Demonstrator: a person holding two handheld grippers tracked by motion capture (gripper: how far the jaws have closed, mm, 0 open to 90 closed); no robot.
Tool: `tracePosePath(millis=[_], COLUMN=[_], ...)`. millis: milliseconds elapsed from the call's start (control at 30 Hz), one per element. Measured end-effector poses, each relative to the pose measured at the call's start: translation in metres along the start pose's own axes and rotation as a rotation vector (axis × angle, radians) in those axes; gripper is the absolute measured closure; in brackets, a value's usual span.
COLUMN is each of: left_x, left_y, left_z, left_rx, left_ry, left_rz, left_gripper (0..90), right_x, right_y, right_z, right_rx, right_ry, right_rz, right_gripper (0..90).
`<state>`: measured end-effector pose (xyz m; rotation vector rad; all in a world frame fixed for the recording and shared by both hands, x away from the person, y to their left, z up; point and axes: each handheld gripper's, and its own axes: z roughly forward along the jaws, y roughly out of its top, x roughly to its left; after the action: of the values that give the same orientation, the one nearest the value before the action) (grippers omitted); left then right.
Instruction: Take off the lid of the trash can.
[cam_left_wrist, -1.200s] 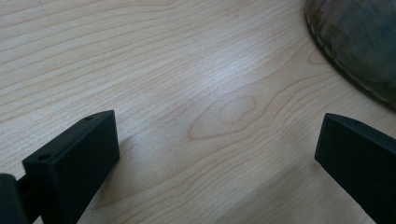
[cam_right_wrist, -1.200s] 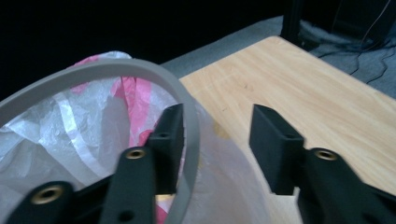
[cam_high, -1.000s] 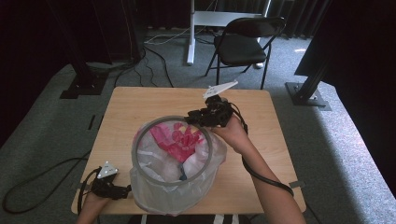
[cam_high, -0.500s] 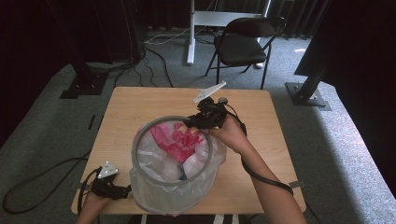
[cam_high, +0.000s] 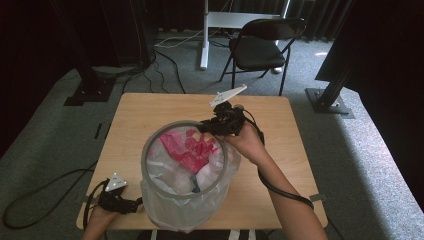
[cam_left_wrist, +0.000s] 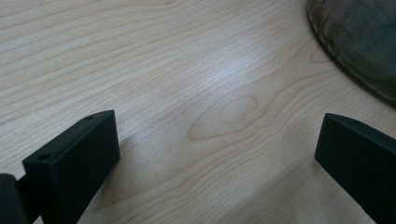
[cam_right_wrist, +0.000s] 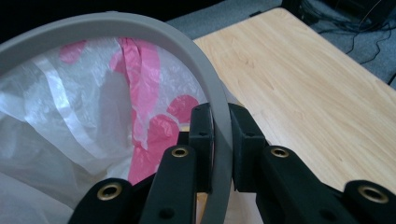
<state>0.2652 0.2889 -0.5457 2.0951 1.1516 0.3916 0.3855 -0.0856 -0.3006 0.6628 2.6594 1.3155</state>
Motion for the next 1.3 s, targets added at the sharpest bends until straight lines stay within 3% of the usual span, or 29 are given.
tracePosePath(millis=[400, 567, 667, 767, 833, 1033, 1300], left_x=[-0.001, -0.001, -0.001, -0.001, -0.001, -0.001, 0.000], left_y=[0.000, 0.000, 0.000, 0.000, 0.000, 0.000, 0.000], left_z=[0.000, 0.001, 0.001, 0.001, 0.001, 0.000, 0.000], left_rx=[0.002, 0.006, 0.005, 0.006, 0.005, 0.004, 0.002], left_ry=[0.007, 0.013, 0.013, 0.013, 0.013, 0.011, 0.007], left_rz=[0.002, 0.010, 0.007, 0.009, 0.007, 0.006, 0.001], left_gripper=[0.0, 0.0, 0.0, 0.0, 0.0, 0.0, 0.0], right_x=[-0.006, -0.009, -0.011, -0.011, -0.011, -0.010, -0.012], right_y=[0.002, -0.004, -0.010, -0.010, -0.006, 0.011, 0.026], right_z=[-0.019, -0.017, -0.013, -0.014, -0.015, -0.017, 0.004], right_rx=[-0.092, -0.048, -0.026, -0.024, -0.030, -0.042, 0.046], right_ry=[0.021, -0.009, 0.008, 0.020, 0.028, 0.029, 0.060], right_rz=[0.070, 0.080, 0.086, 0.085, 0.086, 0.068, 0.023], right_gripper=[81.3, 80.5, 79.0, 71.2, 64.2, 59.1, 57.9])
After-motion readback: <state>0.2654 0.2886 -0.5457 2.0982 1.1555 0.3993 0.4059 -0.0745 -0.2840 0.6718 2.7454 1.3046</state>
